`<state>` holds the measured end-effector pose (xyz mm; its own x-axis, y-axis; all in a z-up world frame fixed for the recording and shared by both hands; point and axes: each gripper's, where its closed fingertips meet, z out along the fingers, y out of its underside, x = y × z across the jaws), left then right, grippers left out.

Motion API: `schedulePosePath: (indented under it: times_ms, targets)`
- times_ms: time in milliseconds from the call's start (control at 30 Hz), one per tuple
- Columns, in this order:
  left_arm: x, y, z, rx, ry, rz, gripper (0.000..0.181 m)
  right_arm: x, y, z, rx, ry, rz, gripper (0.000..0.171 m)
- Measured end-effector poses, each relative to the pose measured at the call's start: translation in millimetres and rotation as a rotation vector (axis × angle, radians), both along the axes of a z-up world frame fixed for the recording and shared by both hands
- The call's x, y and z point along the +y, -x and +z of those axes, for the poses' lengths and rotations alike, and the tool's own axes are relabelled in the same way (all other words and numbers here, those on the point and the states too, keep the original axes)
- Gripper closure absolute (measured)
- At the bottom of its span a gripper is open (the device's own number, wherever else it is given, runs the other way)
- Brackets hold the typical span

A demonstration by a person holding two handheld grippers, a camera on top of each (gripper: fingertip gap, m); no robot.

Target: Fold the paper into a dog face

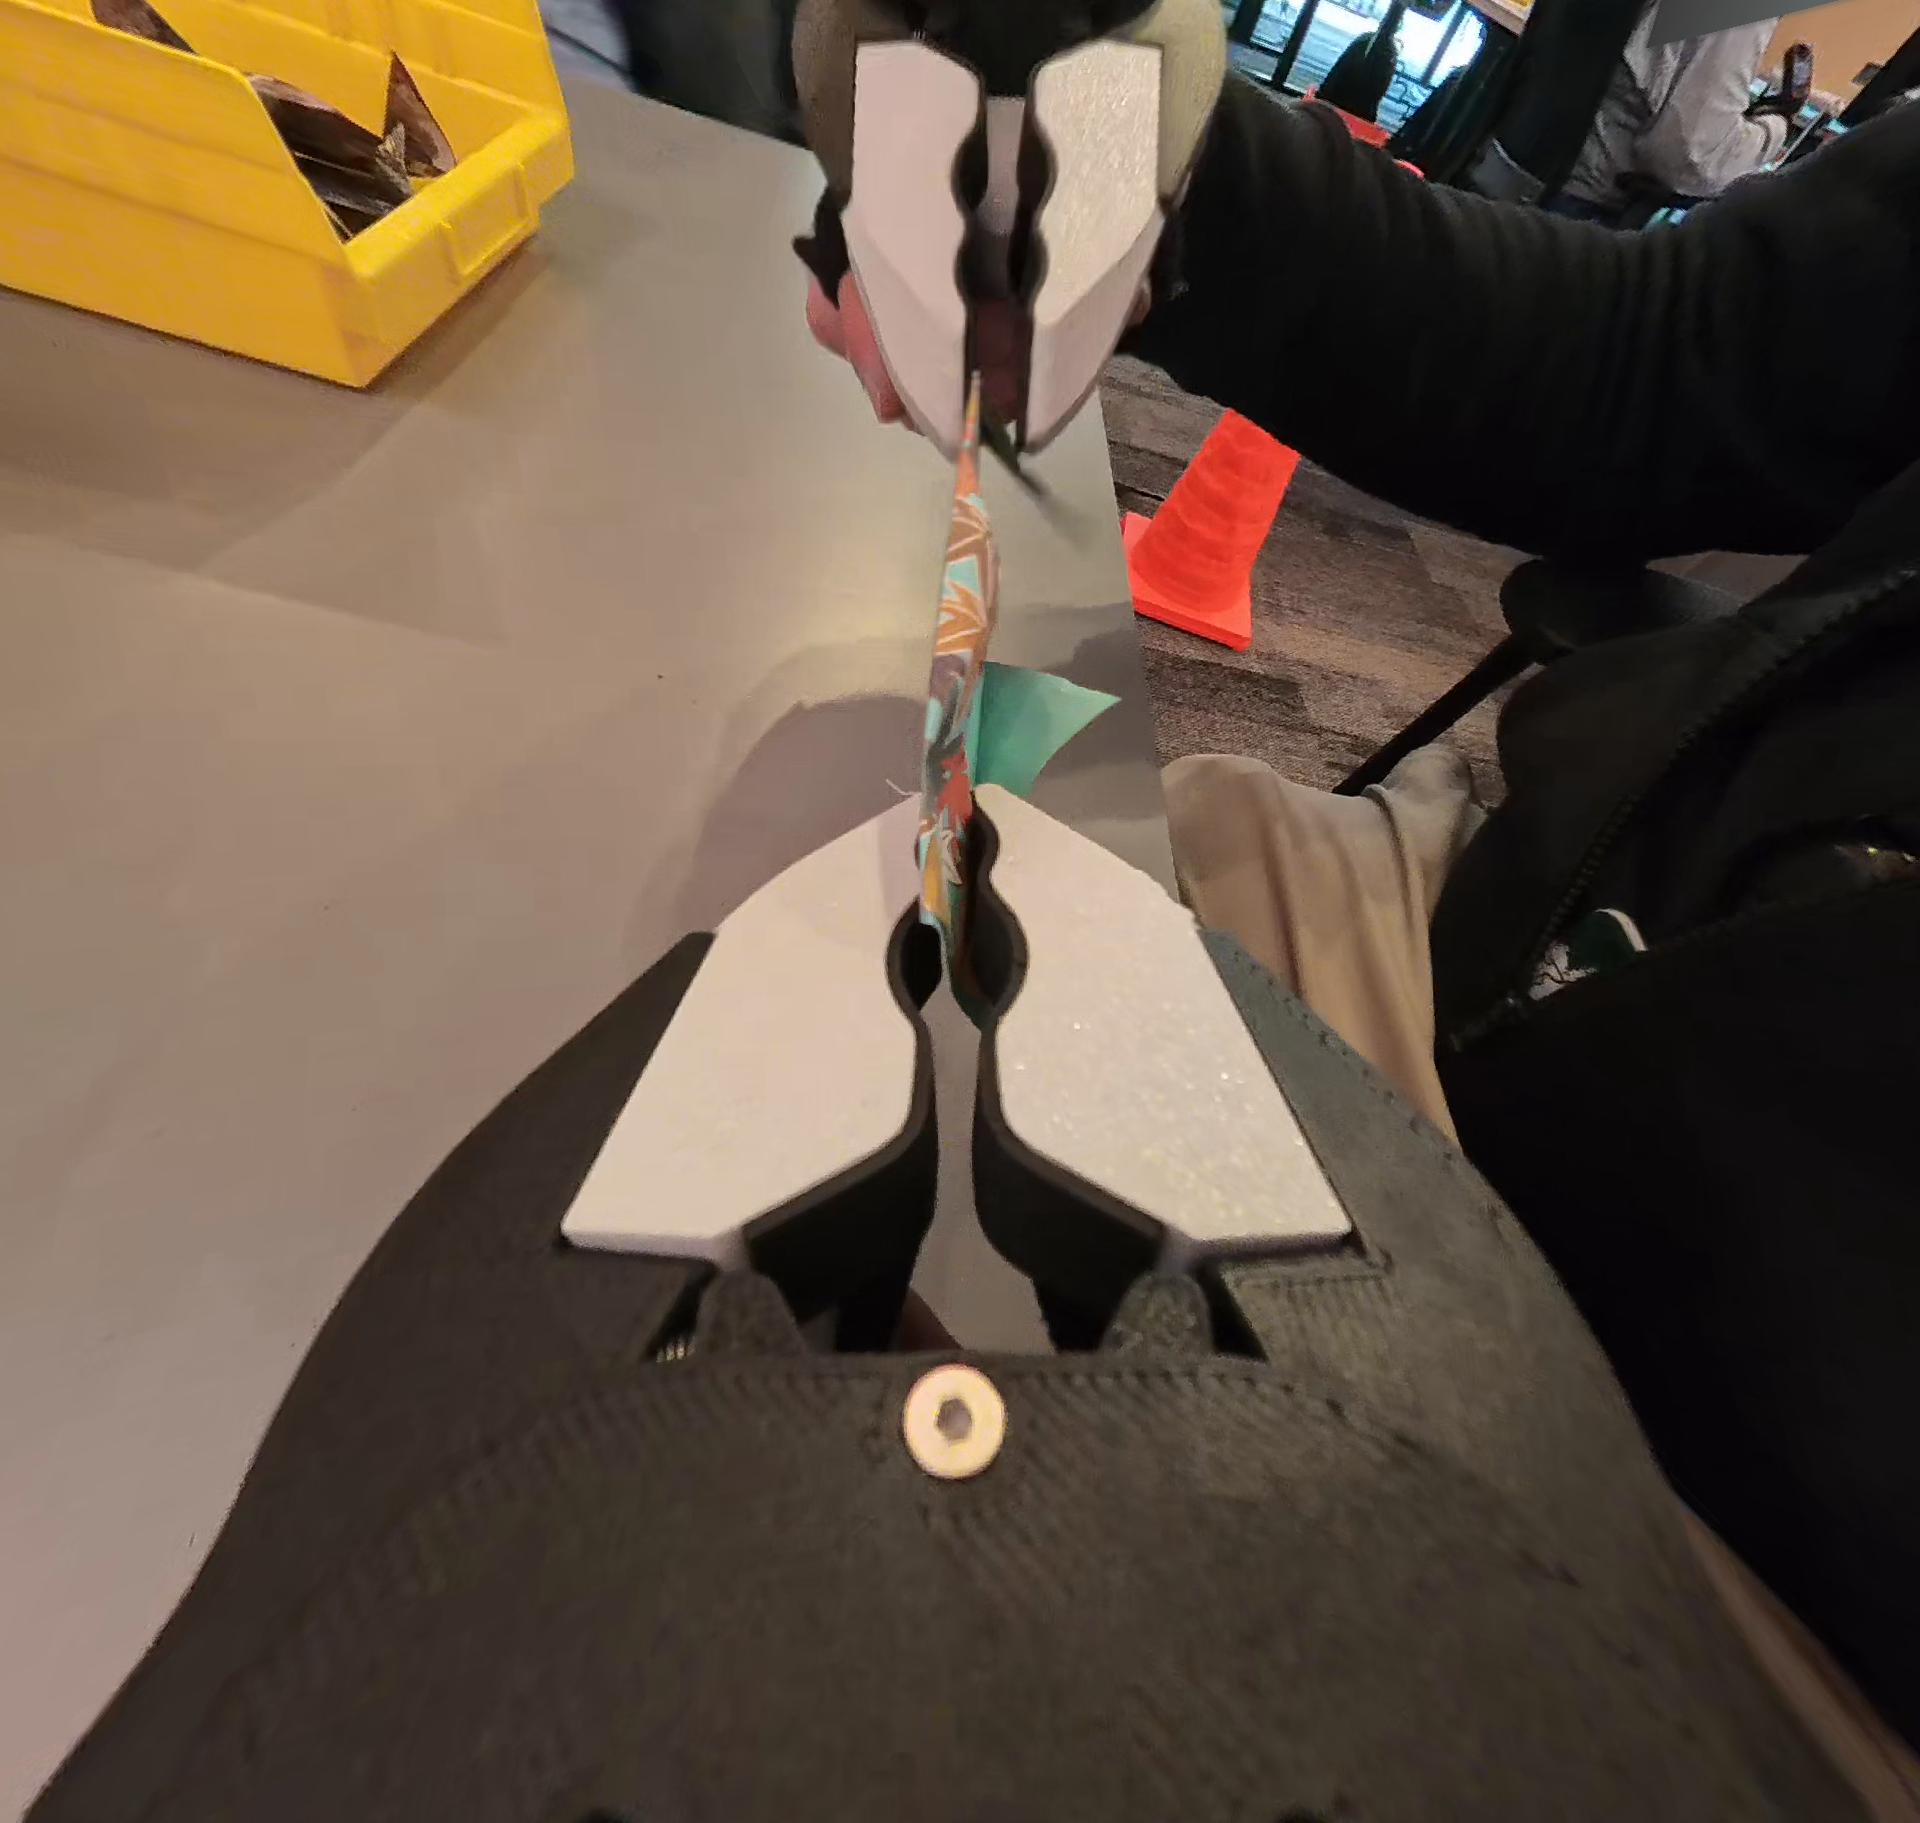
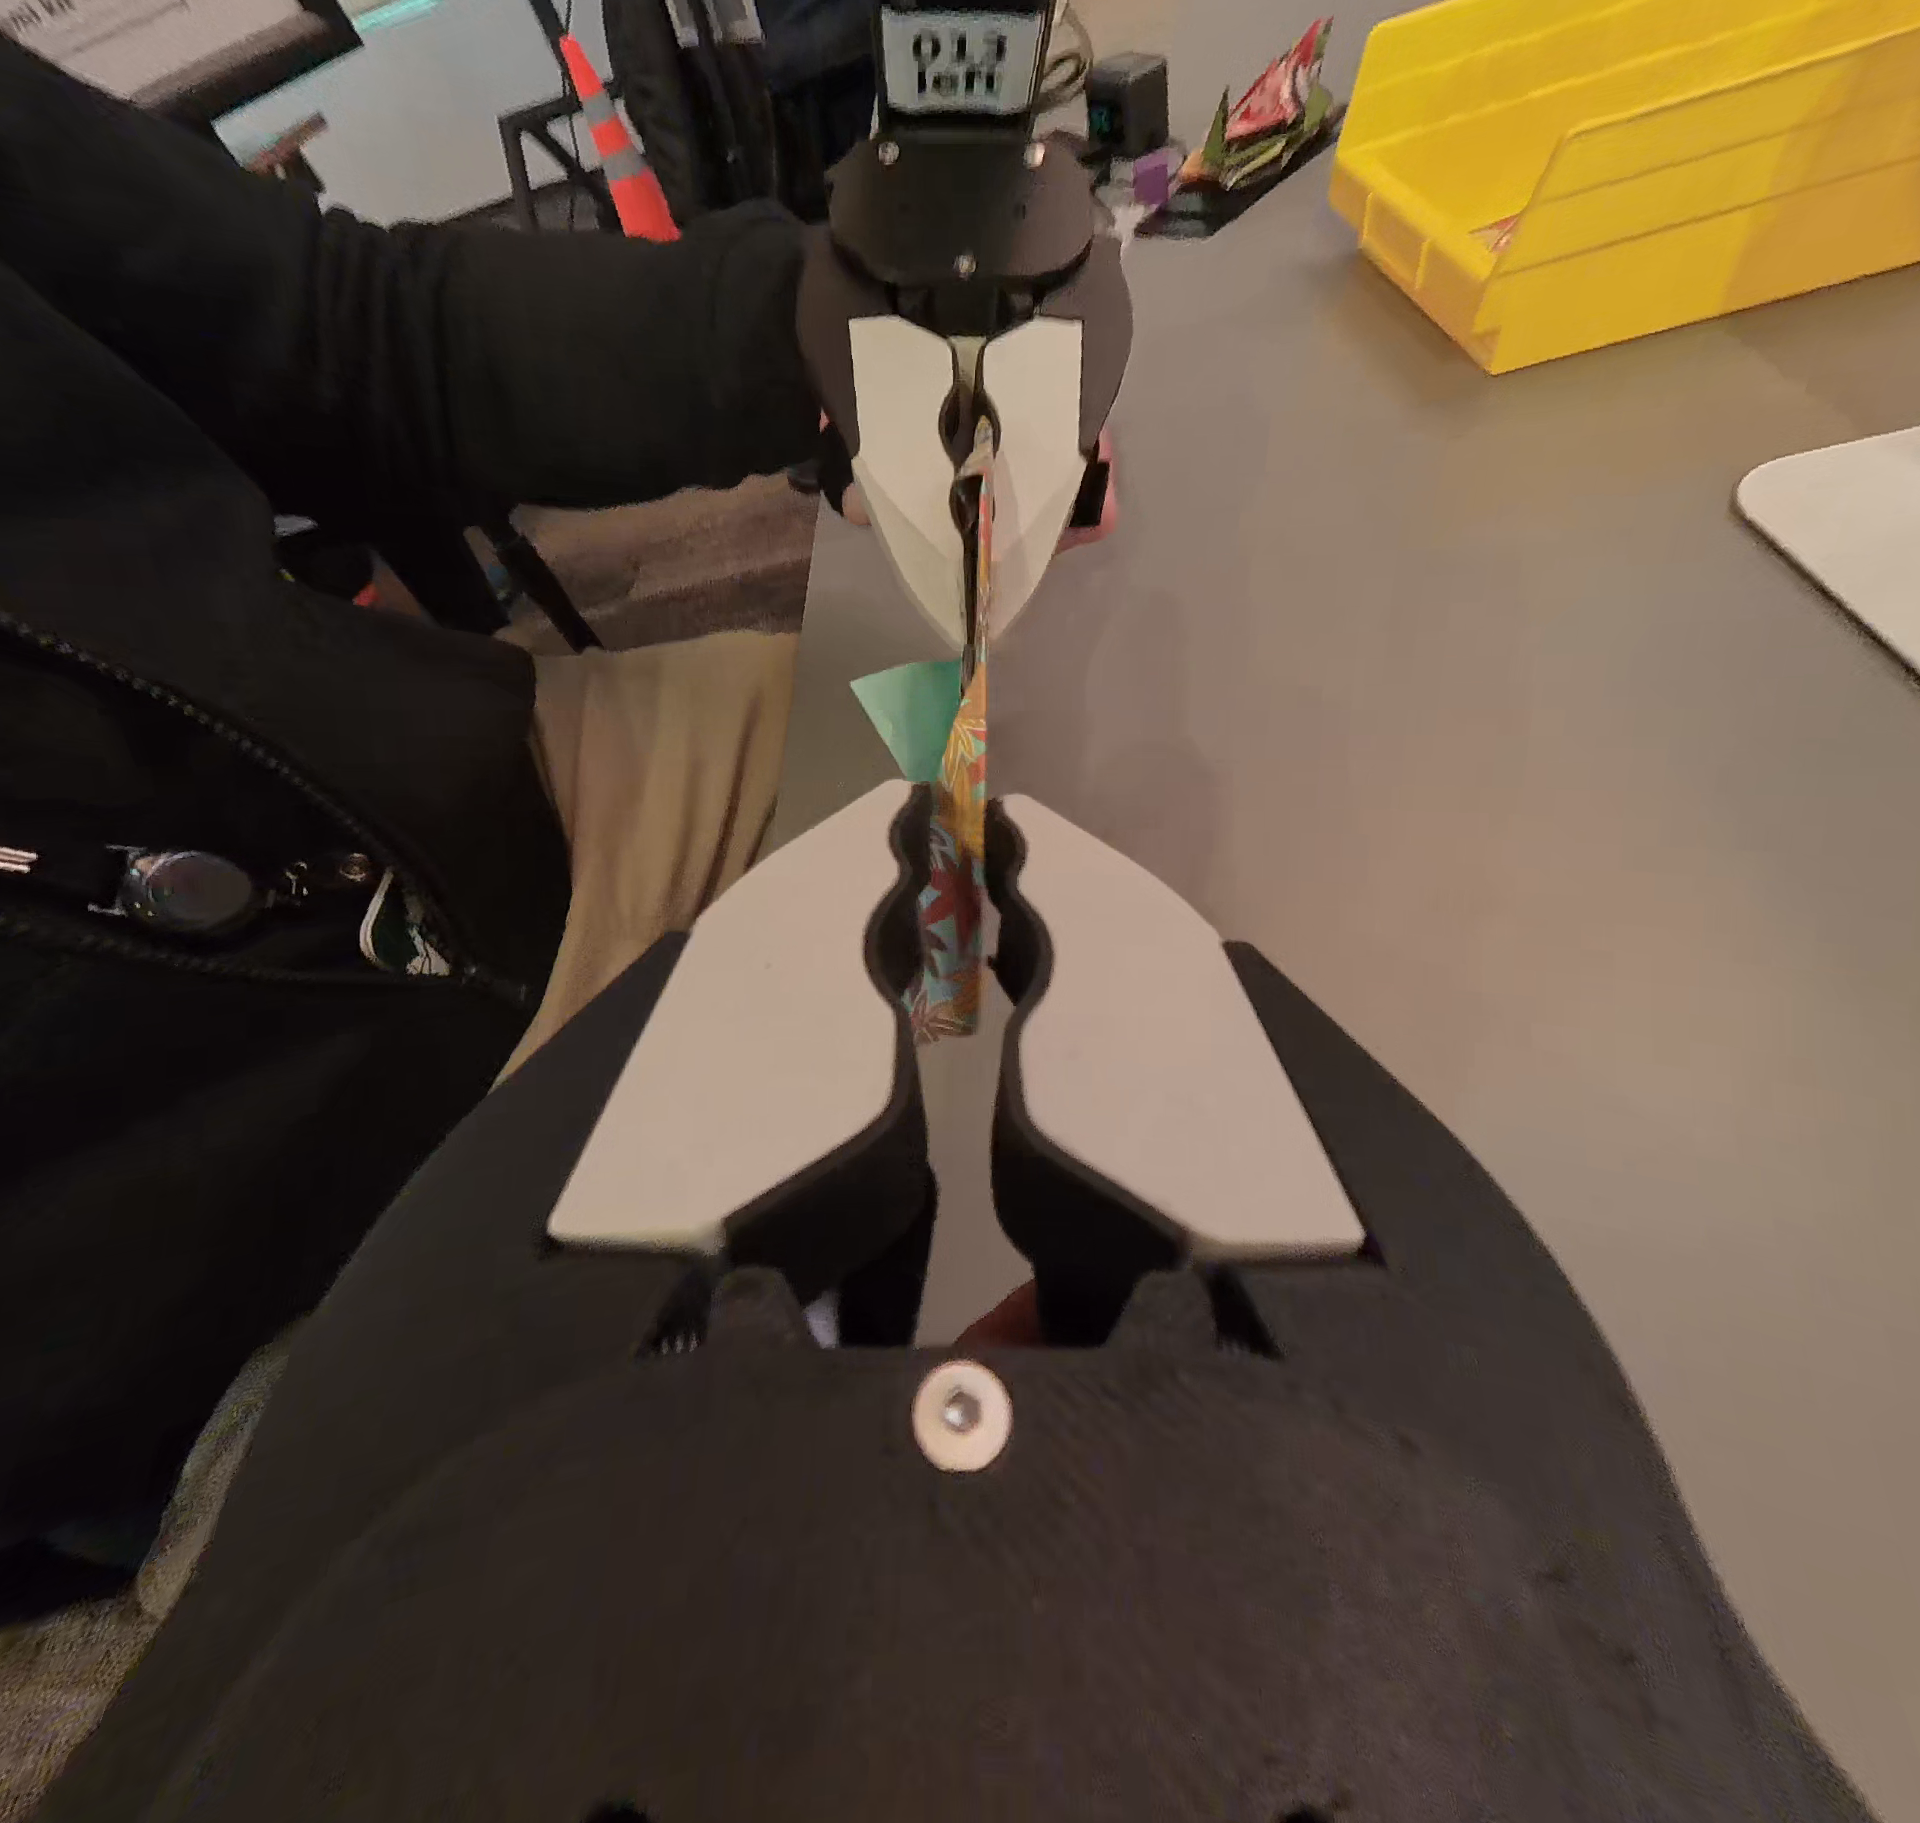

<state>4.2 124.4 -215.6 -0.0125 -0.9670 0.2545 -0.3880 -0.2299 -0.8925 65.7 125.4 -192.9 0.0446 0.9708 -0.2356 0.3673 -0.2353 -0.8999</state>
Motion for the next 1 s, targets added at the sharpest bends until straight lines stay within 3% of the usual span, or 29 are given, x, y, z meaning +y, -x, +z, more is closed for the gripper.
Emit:
schedulePosePath:
  times_ms: [100, 200, 333, 467, 600, 767, 1000]
  targets:
    - [-2.4, -0.1, 2.9, -0.014, 0.004, -0.012, 0.181, 1.4, 6.1, -10.5, -0.061, -0.043, 0.002, 0.171]
    - [1.2, 2.4, 7.7, -0.046, 0.010, 0.007, 0.181, 7.9, 9.8, -1.7, 0.009, -0.035, -0.044, 0.171]
    - [10.5, 6.8, 27.3, -0.196, 0.089, 0.044, 0.152, 16.5, 10.9, 13.6, 0.127, -0.013, -0.121, 0.171]
    - [14.2, 8.5, 36.3, -0.305, 0.123, 0.059, 0.143, 18.2, 12.0, 31.7, 0.261, 0.062, -0.161, 0.171]
    - [12.9, -4.4, 38.7, -0.340, 0.074, 0.097, 0.150, 16.7, 17.3, 35.5, 0.333, 0.148, -0.163, 0.171]
    - [15.1, -9.9, 50.3, -0.417, 0.107, 0.141, 0.181, 19.8, 22.5, 28.0, 0.343, 0.195, -0.193, 0.171]
    - [13.0, -11.0, 46.6, -0.396, 0.130, 0.124, 0.181, 26.0, 21.5, 28.2, 0.285, 0.125, -0.218, 0.156]
